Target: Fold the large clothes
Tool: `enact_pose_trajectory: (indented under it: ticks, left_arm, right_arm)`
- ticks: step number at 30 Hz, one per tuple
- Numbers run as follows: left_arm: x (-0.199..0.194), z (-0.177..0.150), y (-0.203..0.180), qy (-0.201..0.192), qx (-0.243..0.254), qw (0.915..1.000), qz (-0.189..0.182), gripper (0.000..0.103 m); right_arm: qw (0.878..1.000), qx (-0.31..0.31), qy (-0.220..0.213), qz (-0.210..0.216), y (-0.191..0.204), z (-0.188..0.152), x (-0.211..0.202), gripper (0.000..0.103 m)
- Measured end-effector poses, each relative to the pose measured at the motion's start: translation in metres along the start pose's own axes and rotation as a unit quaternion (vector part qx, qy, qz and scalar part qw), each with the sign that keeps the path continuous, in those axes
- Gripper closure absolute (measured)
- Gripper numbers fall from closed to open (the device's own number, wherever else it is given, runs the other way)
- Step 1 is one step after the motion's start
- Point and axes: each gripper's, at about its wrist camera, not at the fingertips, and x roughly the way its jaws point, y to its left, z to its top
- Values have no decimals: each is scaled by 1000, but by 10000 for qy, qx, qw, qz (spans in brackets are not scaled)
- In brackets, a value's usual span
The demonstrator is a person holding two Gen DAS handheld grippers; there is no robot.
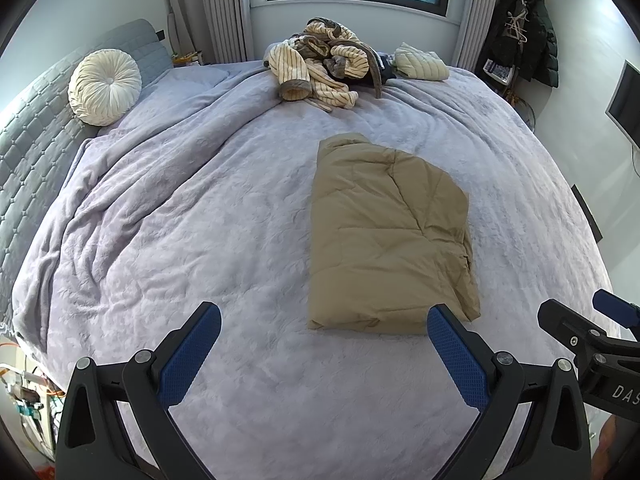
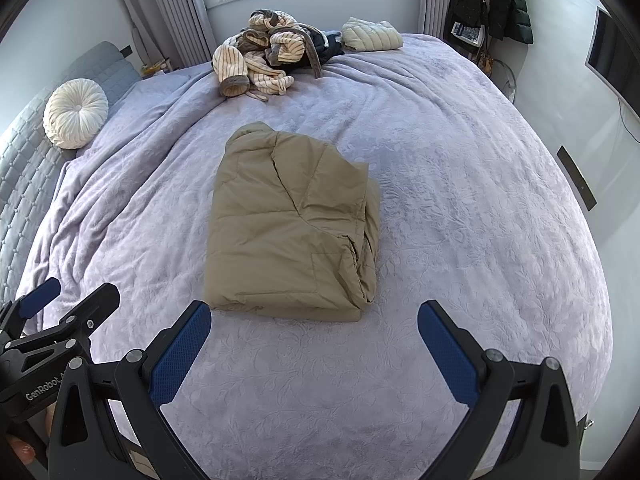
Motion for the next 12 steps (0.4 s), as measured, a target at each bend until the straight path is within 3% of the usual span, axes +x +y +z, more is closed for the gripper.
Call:
enact_pose_trajectory:
  ticks: [12]
  left_arm:
    - [2, 3, -12, -26, 88, 9999, -43, 0]
  right_arm:
    - [10000, -6, 0, 5, -1, 2, 1, 0]
